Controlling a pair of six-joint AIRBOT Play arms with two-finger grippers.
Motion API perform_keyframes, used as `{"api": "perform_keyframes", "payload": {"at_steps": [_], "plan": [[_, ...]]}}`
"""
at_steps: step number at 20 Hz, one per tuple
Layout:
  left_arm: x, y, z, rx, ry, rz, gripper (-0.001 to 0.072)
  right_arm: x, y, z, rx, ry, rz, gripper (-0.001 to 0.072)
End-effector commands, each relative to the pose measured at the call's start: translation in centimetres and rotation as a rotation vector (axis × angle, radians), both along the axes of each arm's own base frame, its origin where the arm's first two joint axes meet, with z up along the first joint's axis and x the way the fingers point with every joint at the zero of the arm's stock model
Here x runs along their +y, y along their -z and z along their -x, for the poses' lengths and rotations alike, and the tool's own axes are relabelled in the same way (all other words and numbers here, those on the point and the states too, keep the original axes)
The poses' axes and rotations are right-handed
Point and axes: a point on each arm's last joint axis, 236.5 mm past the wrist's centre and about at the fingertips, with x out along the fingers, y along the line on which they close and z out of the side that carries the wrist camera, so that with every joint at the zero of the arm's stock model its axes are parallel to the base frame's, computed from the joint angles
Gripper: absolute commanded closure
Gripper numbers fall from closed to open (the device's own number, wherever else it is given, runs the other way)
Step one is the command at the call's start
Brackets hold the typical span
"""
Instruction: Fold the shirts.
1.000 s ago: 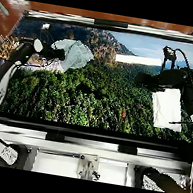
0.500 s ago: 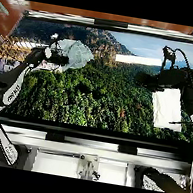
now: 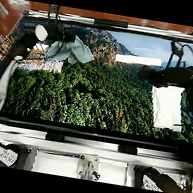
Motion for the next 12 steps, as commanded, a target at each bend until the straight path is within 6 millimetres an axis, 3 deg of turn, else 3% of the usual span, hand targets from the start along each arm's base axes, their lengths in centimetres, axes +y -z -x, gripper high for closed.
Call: {"api": "perform_keyframes", "payload": {"at_steps": [1, 3, 5, 6, 8, 12], "plan": [[-3.5, -16.5, 8.8, -0.280, 0.119, 0.041, 0.0674, -2.7, -5.8, 0.6, -0.143, 0.038, 0.040, 0.0131], [-4.5, -23.1, 15.2, -0.379, 0.184, 0.082, 0.0675, -4.8, -10.7, 2.1, -0.262, 0.080, 0.066, 0.0131], [-5.6, -25.4, 20.2, -0.368, 0.243, 0.124, 0.0674, -5.8, -14.7, 4.4, -0.361, 0.096, 0.078, 0.0131], [-6.3, -25.0, 22.3, -0.312, 0.275, 0.141, 0.0674, -6.1, -16.0, 5.8, -0.393, 0.086, 0.096, 0.0132], [-8.6, -21.6, 25.1, -0.158, 0.352, 0.110, 0.0674, -6.7, -17.2, 8.3, -0.407, 0.086, 0.134, 0.0132], [-15.2, -10.6, 28.7, 0.146, 0.484, 0.040, 0.0674, -8.9, -16.3, 11.8, -0.327, 0.109, 0.242, 0.0131]]}}
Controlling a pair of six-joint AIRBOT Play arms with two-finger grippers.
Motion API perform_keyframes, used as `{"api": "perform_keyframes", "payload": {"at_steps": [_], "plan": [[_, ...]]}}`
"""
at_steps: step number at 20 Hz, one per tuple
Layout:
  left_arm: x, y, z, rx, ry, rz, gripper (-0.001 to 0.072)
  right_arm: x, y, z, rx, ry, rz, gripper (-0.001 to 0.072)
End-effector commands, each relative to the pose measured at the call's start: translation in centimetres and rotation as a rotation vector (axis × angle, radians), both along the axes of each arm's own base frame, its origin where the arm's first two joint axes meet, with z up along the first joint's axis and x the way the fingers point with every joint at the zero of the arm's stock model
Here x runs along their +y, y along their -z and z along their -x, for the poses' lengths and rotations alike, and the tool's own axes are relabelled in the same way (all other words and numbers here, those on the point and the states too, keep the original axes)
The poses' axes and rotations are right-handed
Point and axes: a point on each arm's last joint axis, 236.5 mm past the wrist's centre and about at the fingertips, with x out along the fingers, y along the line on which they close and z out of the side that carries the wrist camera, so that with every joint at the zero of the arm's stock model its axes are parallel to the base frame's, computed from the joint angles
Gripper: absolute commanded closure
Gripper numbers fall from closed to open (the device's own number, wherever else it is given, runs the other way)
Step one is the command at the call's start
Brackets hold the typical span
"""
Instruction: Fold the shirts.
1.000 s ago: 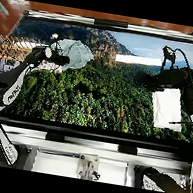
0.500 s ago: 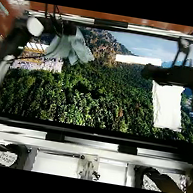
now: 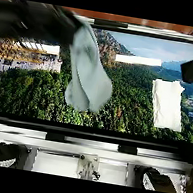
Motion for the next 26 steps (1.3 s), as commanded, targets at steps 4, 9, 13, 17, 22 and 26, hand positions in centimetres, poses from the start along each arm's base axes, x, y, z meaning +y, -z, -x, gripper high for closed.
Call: {"api": "perform_keyframes", "payload": {"at_steps": [4, 9, 13, 17, 22, 26], "plan": [[-13.5, 16.2, 10.0, 0.411, 0.214, -0.018, 0.0673, -2.7, 2.7, 4.7, 0.176, 0.055, 0.111, 0.0131], [-15.5, 19.9, 11.3, 0.519, 0.197, -0.045, 0.0051, -3.8, 3.5, 5.2, 0.219, 0.078, 0.155, 0.0131], [-1.3, 20.4, 5.2, 0.624, -0.062, -0.262, 0.0054, -3.0, 9.4, 6.4, 0.476, -0.034, 0.207, 0.0127], [12.2, 22.9, 3.0, 0.738, -0.354, -0.351, 0.0049, 1.8, 17.9, 7.2, 0.715, -0.224, 0.073, 0.0117], [16.1, 33.4, 6.3, 0.969, -0.446, -0.310, 0.0029, 3.7, 27.1, 8.5, 0.940, -0.260, -0.036, 0.0051], [13.6, 37.8, 4.9, 1.001, -0.475, -0.146, 0.0029, 3.7, 30.2, 8.8, 1.045, -0.248, -0.054, 0.0051]]}}
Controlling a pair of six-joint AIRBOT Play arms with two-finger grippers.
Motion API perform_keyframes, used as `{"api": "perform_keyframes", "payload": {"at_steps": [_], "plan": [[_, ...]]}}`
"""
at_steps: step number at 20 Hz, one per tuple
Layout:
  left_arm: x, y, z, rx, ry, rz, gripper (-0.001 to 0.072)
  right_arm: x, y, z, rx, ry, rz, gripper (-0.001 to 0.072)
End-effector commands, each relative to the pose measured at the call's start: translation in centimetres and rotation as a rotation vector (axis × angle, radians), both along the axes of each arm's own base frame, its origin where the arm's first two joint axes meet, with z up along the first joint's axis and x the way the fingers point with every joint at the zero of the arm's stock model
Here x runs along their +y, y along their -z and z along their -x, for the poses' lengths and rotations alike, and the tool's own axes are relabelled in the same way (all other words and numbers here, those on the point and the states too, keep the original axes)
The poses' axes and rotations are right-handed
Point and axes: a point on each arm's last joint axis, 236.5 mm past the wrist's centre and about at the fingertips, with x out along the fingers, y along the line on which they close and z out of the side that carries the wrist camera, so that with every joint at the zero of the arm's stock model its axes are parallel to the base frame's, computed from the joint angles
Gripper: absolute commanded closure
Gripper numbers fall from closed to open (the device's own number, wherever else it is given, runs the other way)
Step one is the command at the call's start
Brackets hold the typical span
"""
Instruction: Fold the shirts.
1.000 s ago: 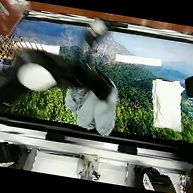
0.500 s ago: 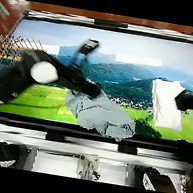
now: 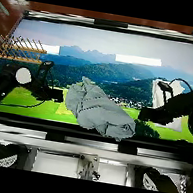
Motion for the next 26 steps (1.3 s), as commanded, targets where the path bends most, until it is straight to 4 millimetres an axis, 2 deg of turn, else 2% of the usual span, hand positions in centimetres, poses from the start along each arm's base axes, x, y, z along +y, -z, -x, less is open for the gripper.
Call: {"api": "perform_keyframes", "payload": {"at_steps": [1, 3, 7, 9, 11, 13, 17, 19, 20, 22, 23, 24, 26], "plan": [[-1.0, 4.0, -1.0, 0.014, -0.098, 0.083, 0.0032, 0.4, 2.9, 0.5, 0.093, 0.007, -0.018, 0.0051], [-1.0, 5.7, -1.6, 0.029, -0.111, 0.072, 0.0034, 0.2, 3.6, 0.5, 0.115, 0.007, -0.009, 0.0051], [-1.9, 7.3, -3.5, -0.019, -0.121, 0.088, 0.0039, 0.2, 5.2, 0.8, 0.175, 0.001, -0.008, 0.0051], [-2.4, 7.8, -4.2, -0.032, -0.137, 0.108, 0.0052, 0.4, 5.9, 0.9, 0.203, 0.001, -0.013, 0.0052], [-2.5, 7.7, -5.1, -0.065, -0.155, 0.119, 0.0165, 0.5, 6.4, 1.0, 0.224, 0.003, -0.017, 0.0052], [-2.8, 7.8, -5.7, -0.076, -0.177, 0.139, 0.0174, 0.4, 7.1, 1.1, 0.238, 0.004, -0.014, 0.0052], [-3.0, 8.9, -5.4, -0.044, -0.192, 0.143, 0.0180, 1.6, 8.1, 1.3, 0.248, -0.015, -0.053, 0.0052], [-3.0, 8.8, -5.7, -0.052, -0.195, 0.145, 0.0330, 2.1, 8.8, 1.5, 0.236, -0.040, -0.038, 0.0052], [-3.1, 8.6, -5.8, -0.056, -0.195, 0.146, 0.0338, 2.2, 9.2, 1.6, 0.228, -0.051, -0.027, 0.0052], [-3.2, 8.3, -6.2, -0.073, -0.191, 0.150, 0.0540, 2.0, 9.9, 1.8, 0.220, -0.064, -0.004, 0.0055], [-3.3, 7.9, -6.6, -0.087, -0.177, 0.151, 0.0613, 1.6, 10.1, 1.9, 0.221, -0.071, 0.013, 0.0067], [-3.4, 7.5, -7.0, -0.100, -0.173, 0.155, 0.0669, 1.2, 10.2, 1.9, 0.218, -0.077, 0.032, 0.0187], [-3.6, 6.3, -8.0, -0.137, -0.155, 0.164, 0.0673, 0.5, 10.5, 1.4, 0.198, -0.069, 0.063, 0.0543]]}}
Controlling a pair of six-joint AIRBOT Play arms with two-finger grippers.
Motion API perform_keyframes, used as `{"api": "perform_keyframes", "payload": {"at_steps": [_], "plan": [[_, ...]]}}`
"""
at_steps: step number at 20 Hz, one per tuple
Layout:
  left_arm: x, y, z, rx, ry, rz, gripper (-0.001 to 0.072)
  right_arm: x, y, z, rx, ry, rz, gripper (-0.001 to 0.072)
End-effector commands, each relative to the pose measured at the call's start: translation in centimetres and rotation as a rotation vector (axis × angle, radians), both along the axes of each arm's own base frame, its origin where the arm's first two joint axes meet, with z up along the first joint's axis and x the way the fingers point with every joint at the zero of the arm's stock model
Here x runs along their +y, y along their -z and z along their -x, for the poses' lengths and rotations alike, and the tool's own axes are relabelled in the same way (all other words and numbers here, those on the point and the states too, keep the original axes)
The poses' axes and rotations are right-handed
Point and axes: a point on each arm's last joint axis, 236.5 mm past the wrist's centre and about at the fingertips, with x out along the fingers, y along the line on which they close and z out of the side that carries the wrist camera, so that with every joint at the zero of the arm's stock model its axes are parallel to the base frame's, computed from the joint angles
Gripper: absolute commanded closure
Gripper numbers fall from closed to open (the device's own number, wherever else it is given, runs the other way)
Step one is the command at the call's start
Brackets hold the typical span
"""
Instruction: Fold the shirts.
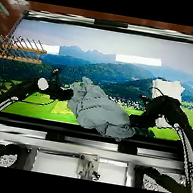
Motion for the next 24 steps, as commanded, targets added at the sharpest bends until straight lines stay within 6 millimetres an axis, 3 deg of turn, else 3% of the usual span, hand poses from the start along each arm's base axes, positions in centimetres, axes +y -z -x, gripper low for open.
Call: {"api": "perform_keyframes", "payload": {"at_steps": [1, 4, 6, 7, 9, 10, 12, 14, 15, 17, 18, 20, 22, 24], "plan": [[-0.4, -1.9, -1.7, -0.065, 0.018, 0.009, 0.0674, -0.9, 0.6, -0.7, -0.038, -0.006, 0.047, 0.0643], [-0.4, -5.4, -3.8, -0.176, 0.054, -0.009, 0.0676, -1.8, -0.4, -2.4, -0.115, -0.028, 0.084, 0.0652], [0.4, -10.3, -5.9, -0.319, 0.093, -0.069, 0.0676, -3.8, -3.8, -5.4, -0.263, -0.066, 0.166, 0.0653], [1.0, -13.4, -6.8, -0.397, 0.112, -0.104, 0.0676, -4.9, -6.4, -7.5, -0.367, -0.078, 0.212, 0.0652], [2.2, -22.2, -8.4, -0.600, 0.122, -0.163, 0.0676, -6.6, -14.9, -12.2, -0.660, -0.076, 0.295, 0.0653], [2.7, -27.9, -8.8, -0.726, 0.108, -0.173, 0.0676, -6.9, -19.9, -14.0, -0.819, -0.070, 0.315, 0.0653], [3.9, -39.3, -7.7, -0.964, 0.063, -0.164, 0.0676, -6.7, -31.5, -15.7, -1.162, -0.024, 0.307, 0.0653], [5.5, -50.9, -4.2, -1.207, 0.003, -0.128, 0.0675, -6.1, -42.7, -14.4, -1.493, 0.029, 0.265, 0.0653], [6.4, -55.3, -2.0, -1.301, -0.023, -0.109, 0.0675, -5.9, -47.6, -12.8, -1.636, 0.054, 0.238, 0.0653], [8.0, -62.0, 2.7, -1.453, -0.067, -0.074, 0.0675, -5.5, -53.3, -9.5, -1.790, 0.087, 0.190, 0.0653], [8.7, -64.2, 4.9, -1.507, -0.083, -0.056, 0.0675, -5.3, -54.8, -8.1, -1.824, 0.097, 0.163, 0.0653], [9.9, -66.4, 8.2, -1.569, -0.102, -0.040, 0.0675, -4.7, -56.3, -5.9, -1.863, 0.110, 0.102, 0.0653], [10.7, -65.6, 9.6, -1.529, -0.096, -0.073, 0.0675, -3.9, -56.5, -4.7, -1.859, 0.114, 0.043, 0.0653], [11.1, -62.1, 9.3, -1.390, -0.066, -0.135, 0.0676, -3.4, -54.9, -4.5, -1.787, 0.102, 0.022, 0.0653]]}}
